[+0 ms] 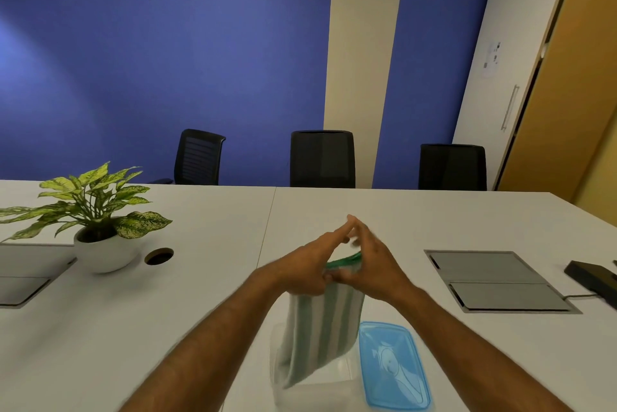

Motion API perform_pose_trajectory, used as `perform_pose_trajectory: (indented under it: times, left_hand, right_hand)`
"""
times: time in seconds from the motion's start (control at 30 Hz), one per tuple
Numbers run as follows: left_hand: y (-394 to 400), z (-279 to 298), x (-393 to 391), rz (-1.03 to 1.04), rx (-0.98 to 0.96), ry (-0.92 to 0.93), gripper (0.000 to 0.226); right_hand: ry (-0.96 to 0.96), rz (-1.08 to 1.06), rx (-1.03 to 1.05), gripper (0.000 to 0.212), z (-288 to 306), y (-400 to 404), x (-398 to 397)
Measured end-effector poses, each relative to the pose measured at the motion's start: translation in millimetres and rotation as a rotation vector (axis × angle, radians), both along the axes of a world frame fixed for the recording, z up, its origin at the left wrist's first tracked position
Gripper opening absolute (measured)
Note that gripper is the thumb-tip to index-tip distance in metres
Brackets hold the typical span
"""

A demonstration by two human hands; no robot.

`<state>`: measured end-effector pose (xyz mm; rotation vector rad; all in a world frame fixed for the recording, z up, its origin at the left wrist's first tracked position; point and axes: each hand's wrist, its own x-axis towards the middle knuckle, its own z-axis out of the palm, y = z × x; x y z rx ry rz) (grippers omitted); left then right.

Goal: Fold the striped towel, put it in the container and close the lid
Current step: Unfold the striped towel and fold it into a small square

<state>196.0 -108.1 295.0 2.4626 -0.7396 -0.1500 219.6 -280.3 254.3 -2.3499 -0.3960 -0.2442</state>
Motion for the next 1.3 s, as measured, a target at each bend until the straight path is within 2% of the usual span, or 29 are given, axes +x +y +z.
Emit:
perform_pose_trajectory:
  times: [0.07, 0.17, 0.3, 0.37, 0.43, 0.5, 0.57, 0.63, 0.77, 0.83, 0.97, 1.1, 1.17, 1.23, 1.3]
  left_hand:
    - [1, -1, 1, -0.025, -0.004, -0.034, 0.112]
    - [2, -3, 4, -0.049, -0.02, -0.07, 0.112]
    - [9, -5, 7, -0.003, -0.069, -0.072, 0.115]
    - [15, -8, 9, 0.023, -0.121, -0.076, 0.117]
    - [24, -12, 11, 0.066, -0.206, -0.068, 0.118]
    - [32, -15, 12, 0.129, -0.292, -0.031, 0.115]
    - [40, -19, 12, 0.17, -0.383, 0.054, 0.107]
    - [45, -24, 12, 0.195, -0.424, 0.123, 0.091]
    - [48, -33, 10, 0.242, -0.484, 0.146, 0.036]
    - [45, -34, 8, 0.263, -0.526, 0.114, 0.023]
    - [37, -32, 8, 0.254, -0.523, 0.069, 0.021]
    - [25, -29, 12, 0.244, -0.39, -0.007, 0.02]
    - [19, -28, 13, 0.261, -0.342, -0.035, 0.019]
    - [18, -28, 14, 0.284, -0.344, -0.026, 0.018]
    - [20, -29, 14, 0.274, -0.378, 0.011, 0.029]
  right_hand:
    - [0.044, 0.084, -0.021, 0.114, -2, -6, 2]
    - [-0.033, 0.081, -0.118, 0.094, -4, -8, 3]
    - [-0.106, 0.084, -0.135, 0.107, 0, -7, -1]
    - [-0.143, 0.099, -0.118, 0.106, 1, -9, -1]
    - [-0.177, 0.108, -0.112, 0.09, 1, -11, 0]
    - [-0.164, 0.131, -0.094, 0.064, 0, -12, 1]
    - [-0.155, 0.131, -0.061, 0.05, -1, -12, 0]
    - [-0.166, 0.11, -0.023, 0.048, -1, -14, 0]
    - [-0.209, 0.084, 0.068, 0.05, -1, -15, 0]
    - [-0.199, 0.078, 0.08, 0.049, -1, -15, 0]
    - [-0.176, 0.099, 0.03, 0.037, 1, -14, -3]
    - [-0.129, 0.183, 0.167, 0.032, 4, -4, -9]
    - [-0.134, 0.198, 0.195, 0.021, 5, 2, -12]
    - [-0.129, 0.186, 0.237, 0.015, 5, 4, -12]
    - [-0.121, 0.159, 0.274, 0.014, 5, 2, -11]
